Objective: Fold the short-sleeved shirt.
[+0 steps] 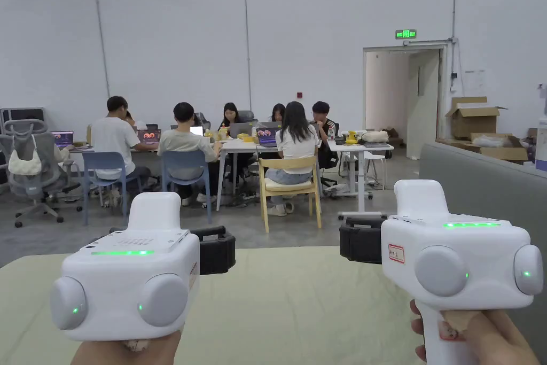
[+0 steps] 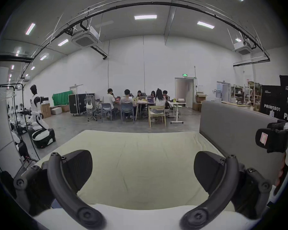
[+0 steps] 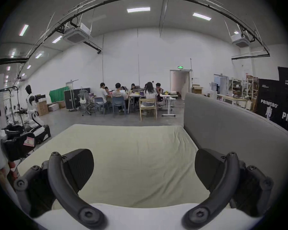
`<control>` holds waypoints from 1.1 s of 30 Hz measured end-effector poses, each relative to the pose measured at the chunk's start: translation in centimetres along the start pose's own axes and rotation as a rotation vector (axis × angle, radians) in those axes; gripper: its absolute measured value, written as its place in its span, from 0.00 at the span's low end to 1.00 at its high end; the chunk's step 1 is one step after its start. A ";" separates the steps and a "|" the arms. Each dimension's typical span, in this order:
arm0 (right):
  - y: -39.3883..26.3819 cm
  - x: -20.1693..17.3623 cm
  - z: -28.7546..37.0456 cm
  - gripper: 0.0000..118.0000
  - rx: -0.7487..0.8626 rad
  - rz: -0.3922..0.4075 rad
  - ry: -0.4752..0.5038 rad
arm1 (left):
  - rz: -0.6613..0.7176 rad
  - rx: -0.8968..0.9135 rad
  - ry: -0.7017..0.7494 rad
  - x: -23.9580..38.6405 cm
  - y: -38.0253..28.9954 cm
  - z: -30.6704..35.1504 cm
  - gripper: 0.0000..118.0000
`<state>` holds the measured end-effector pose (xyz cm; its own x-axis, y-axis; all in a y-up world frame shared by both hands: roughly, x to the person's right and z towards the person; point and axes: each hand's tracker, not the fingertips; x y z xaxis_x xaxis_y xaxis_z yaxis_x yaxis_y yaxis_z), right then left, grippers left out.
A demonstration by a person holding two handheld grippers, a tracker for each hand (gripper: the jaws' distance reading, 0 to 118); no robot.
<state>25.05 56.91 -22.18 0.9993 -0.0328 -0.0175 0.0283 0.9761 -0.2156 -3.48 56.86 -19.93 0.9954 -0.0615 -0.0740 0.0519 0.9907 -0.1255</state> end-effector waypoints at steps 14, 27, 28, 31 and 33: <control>0.2 -0.7 0.8 1.00 0.013 0.016 -0.009 | 0.025 -0.034 -0.022 -0.4 -0.5 -0.9 1.00; 0.3 -1.2 0.6 1.00 0.006 0.012 -0.001 | 0.033 -0.049 -0.025 -0.8 -0.6 -1.1 1.00; 0.4 -1.2 0.5 1.00 0.006 0.012 -0.002 | 0.033 -0.047 -0.026 -0.8 -0.6 -1.1 1.00; 0.4 -1.3 0.5 1.00 0.005 0.011 0.003 | 0.035 -0.044 -0.028 -0.8 -0.4 -1.0 1.00; 0.5 -1.4 0.5 1.00 0.005 0.014 0.002 | 0.035 -0.045 -0.034 -0.8 -0.3 -1.0 1.00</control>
<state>23.72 57.54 -21.74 0.9996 -0.0197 -0.0226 0.0145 0.9775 -0.2104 -4.38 56.45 -20.82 0.9987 -0.0224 -0.0459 0.0144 0.9856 -0.1682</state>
